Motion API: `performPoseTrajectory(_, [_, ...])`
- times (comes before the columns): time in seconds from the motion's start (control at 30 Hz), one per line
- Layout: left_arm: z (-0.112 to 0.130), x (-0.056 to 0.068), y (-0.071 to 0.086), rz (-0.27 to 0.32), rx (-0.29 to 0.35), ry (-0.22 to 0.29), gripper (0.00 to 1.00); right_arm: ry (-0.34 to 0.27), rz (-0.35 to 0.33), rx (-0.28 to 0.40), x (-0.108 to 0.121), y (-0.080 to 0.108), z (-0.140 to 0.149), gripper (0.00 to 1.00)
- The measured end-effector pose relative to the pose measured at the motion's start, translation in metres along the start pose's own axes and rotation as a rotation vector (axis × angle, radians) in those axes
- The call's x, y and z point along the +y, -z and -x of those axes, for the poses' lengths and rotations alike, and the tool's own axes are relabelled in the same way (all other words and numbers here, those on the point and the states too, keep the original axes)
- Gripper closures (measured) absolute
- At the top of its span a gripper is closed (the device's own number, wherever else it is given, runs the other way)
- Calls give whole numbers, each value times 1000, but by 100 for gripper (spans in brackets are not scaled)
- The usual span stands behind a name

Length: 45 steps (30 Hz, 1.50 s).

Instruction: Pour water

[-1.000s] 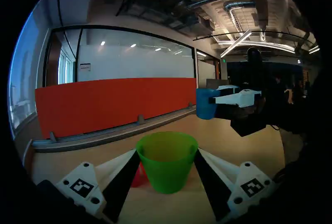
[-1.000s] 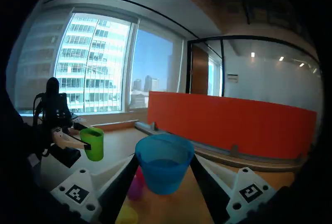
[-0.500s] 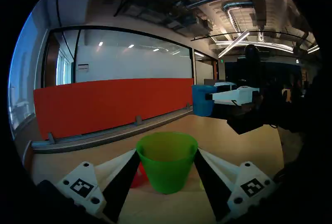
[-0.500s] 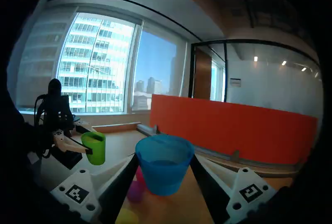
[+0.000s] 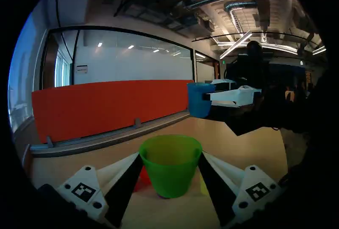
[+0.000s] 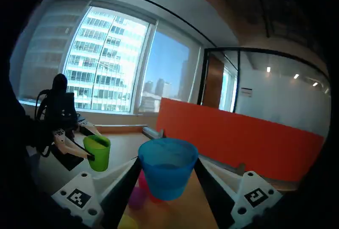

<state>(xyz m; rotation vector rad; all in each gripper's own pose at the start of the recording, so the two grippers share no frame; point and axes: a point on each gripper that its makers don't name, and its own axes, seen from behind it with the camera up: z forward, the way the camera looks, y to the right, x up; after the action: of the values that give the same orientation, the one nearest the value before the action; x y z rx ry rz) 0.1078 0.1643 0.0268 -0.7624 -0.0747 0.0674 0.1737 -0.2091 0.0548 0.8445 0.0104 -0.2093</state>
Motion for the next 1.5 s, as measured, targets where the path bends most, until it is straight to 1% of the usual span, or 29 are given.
performPoseTrajectory(0.47, [0,8,-3,22,-5,-2,14,95,-43,16,-7,-13,-20,10])
performPoseTrajectory(0.9, [1,16,-7,48,-9,2,14,225,-75,45,-16,-28,-45,10])
performPoseTrajectory(1.07, [1,17,-8,50,-9,3,14,263,-86,50,-19,-33,-52,11])
performPoseTrajectory(1.3, [0,17,-8,53,-6,17,14,313,-99,51,-24,-41,-57,11])
performPoseTrajectory(1.5, [2,19,-8,58,-9,14,14,359,-110,54,-29,-47,-62,11])
